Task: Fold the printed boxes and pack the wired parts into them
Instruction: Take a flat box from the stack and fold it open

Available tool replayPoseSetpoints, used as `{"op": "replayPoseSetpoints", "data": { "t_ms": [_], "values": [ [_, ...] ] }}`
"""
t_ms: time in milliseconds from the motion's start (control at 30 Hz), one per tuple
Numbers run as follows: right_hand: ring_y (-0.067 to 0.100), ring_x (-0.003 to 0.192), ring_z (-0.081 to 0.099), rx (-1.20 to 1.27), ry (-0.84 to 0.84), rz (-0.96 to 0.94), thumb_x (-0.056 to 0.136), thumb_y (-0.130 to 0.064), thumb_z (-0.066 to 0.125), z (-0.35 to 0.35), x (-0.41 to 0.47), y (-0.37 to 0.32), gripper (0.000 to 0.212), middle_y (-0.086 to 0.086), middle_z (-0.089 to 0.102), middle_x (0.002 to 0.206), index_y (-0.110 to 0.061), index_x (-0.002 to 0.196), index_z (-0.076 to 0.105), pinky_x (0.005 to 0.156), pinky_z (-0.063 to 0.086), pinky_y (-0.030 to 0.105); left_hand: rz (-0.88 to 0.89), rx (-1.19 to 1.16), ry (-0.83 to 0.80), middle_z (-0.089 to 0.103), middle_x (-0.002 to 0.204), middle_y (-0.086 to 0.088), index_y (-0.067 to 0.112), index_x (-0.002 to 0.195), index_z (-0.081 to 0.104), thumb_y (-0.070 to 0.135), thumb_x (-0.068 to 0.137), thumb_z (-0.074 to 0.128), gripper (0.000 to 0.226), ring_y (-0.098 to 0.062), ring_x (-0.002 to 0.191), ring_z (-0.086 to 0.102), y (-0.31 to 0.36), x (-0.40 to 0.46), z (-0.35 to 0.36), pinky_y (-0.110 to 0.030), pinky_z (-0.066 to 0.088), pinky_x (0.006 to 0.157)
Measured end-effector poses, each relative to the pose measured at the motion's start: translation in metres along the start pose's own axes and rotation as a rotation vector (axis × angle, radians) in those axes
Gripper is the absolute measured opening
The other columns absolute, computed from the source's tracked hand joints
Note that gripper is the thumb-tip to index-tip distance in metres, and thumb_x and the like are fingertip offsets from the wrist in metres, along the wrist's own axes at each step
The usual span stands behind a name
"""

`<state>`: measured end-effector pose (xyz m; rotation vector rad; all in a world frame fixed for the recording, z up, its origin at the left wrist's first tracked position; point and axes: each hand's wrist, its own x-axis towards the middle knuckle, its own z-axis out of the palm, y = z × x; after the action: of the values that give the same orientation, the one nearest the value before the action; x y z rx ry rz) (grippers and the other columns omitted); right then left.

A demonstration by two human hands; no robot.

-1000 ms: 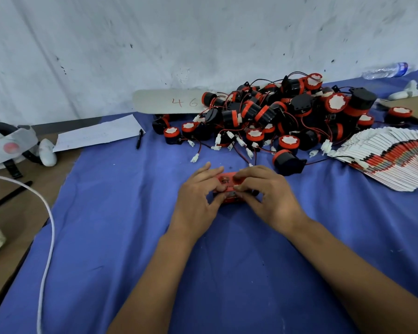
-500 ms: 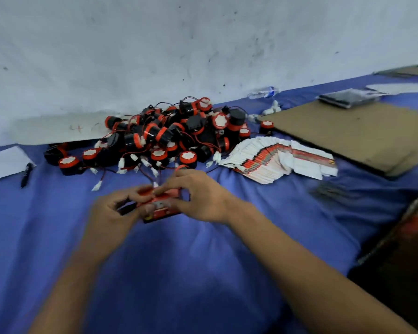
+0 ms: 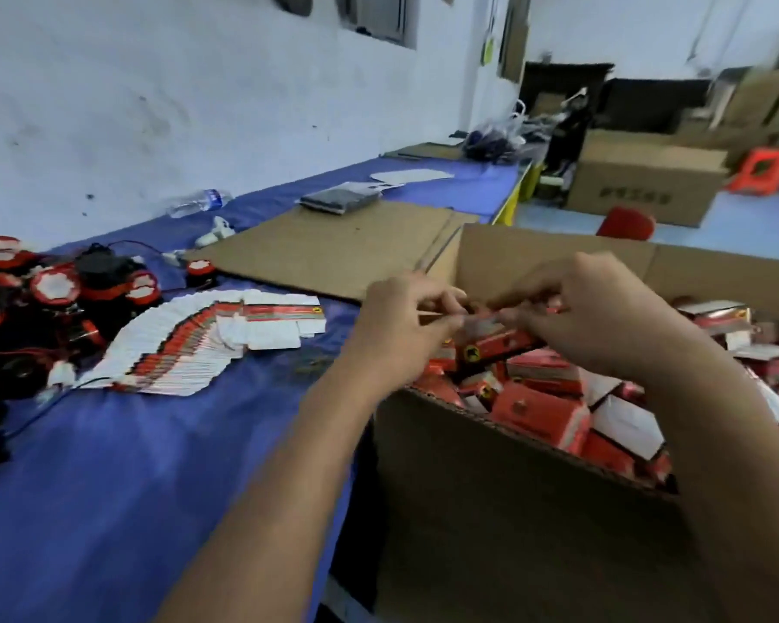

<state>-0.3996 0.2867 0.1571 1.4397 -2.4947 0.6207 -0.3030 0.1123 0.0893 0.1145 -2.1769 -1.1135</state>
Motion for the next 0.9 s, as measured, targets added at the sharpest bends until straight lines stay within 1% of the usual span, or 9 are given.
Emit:
{"op": "replayPoseSetpoints", "data": {
  "t_ms": [100,167,267,333,433,567,667,800,900],
  "values": [
    [0.013,0.087,0.058,-0.146,-0.123,0.185,0.087,-0.023,0.075,0.001,-0.004,0.027,0.019,-0.004,0.071,0.103,-0.035,0.100,0.081,0.071,0.042,0.024,-0.057,0.475,-0.265,0.065,0.084,0.012,0.034,0.072,0.064,0.024,0.085,0.084,0.025,-0.012,0.083,0.064,-0.008,0.021,0.025,-0.024,0.045,0.067],
    [0.013,0.090,0.056,-0.156,-0.245,0.230,0.092,-0.017,0.067,0.006,0.000,0.027,0.025,-0.006,0.069,0.109,-0.038,0.095,0.080,0.071,0.044,0.021,-0.116,0.591,-0.336,0.061,0.087,0.012,0.033,0.086,0.073,0.033,0.085,0.083,0.011,-0.012,0.083,0.059,-0.015,0.028,0.026,-0.025,0.041,0.068],
    [0.019,0.108,0.061,-0.145,-0.400,0.218,0.098,-0.016,0.059,0.016,0.008,0.016,0.031,-0.008,0.069,0.121,-0.039,0.106,0.078,0.098,0.051,0.032,-0.158,0.580,-0.272,0.059,0.080,0.017,0.029,0.093,0.078,0.034,0.085,0.084,0.011,-0.008,0.080,0.057,-0.023,0.029,0.021,-0.020,0.040,0.064],
    [0.021,0.111,0.061,-0.171,-0.430,0.211,0.100,-0.020,0.056,0.019,0.011,0.008,0.030,-0.005,0.068,0.126,-0.039,0.114,0.076,0.097,0.051,0.034,-0.142,0.495,-0.183,0.058,0.070,0.020,0.028,0.084,0.077,0.029,0.085,0.083,0.006,0.000,0.068,0.059,-0.021,0.026,0.019,-0.014,0.037,0.058],
    [0.021,0.109,0.060,-0.206,-0.404,0.239,0.101,-0.024,0.054,0.021,0.013,0.001,0.030,-0.001,0.066,0.129,-0.037,0.122,0.072,0.087,0.049,0.032,-0.115,0.274,0.003,0.070,0.071,0.015,0.032,0.076,0.074,0.019,0.085,0.078,0.017,0.003,0.069,0.067,-0.015,0.017,0.013,-0.014,0.049,0.065],
    [0.023,0.100,0.064,-0.042,0.039,0.192,0.094,-0.019,0.062,0.034,0.021,-0.030,0.024,0.004,0.071,0.112,-0.025,0.113,0.075,0.086,0.057,0.040,-0.157,-0.141,0.410,0.075,0.075,0.009,0.028,0.078,0.075,0.018,0.083,0.072,0.013,-0.010,0.075,0.072,-0.014,-0.007,-0.005,-0.034,0.062,0.075],
    [0.019,0.096,0.065,0.125,0.233,0.031,0.092,-0.021,0.065,0.059,0.034,-0.086,0.016,0.000,0.073,0.101,-0.023,0.104,0.076,0.083,0.057,0.040,-0.296,-0.161,0.582,0.073,0.073,0.005,0.024,0.077,0.073,0.011,0.087,0.072,0.016,-0.015,0.072,0.069,-0.039,-0.025,-0.027,-0.045,0.062,0.072],
    [0.023,0.085,0.069,0.364,0.136,-0.017,0.084,-0.023,0.062,0.128,0.060,-0.160,0.015,-0.001,0.075,0.088,-0.023,0.089,0.075,0.075,0.057,0.038,-0.597,-0.141,0.824,0.066,0.061,0.006,0.017,0.065,0.067,0.016,0.073,0.063,0.009,-0.010,0.059,0.056,-0.089,-0.057,-0.066,-0.030,0.047,0.062],
    [0.030,0.099,0.067,0.451,-0.038,0.152,0.085,-0.021,0.061,0.203,0.089,-0.185,0.021,0.007,0.074,0.102,-0.021,0.101,0.074,0.083,0.056,0.036,-0.750,-0.145,0.976,0.071,0.073,-0.005,0.013,0.075,0.069,0.009,0.074,0.063,0.007,-0.024,0.072,0.062,-0.122,-0.075,-0.093,-0.035,0.050,0.066]
  ]
}}
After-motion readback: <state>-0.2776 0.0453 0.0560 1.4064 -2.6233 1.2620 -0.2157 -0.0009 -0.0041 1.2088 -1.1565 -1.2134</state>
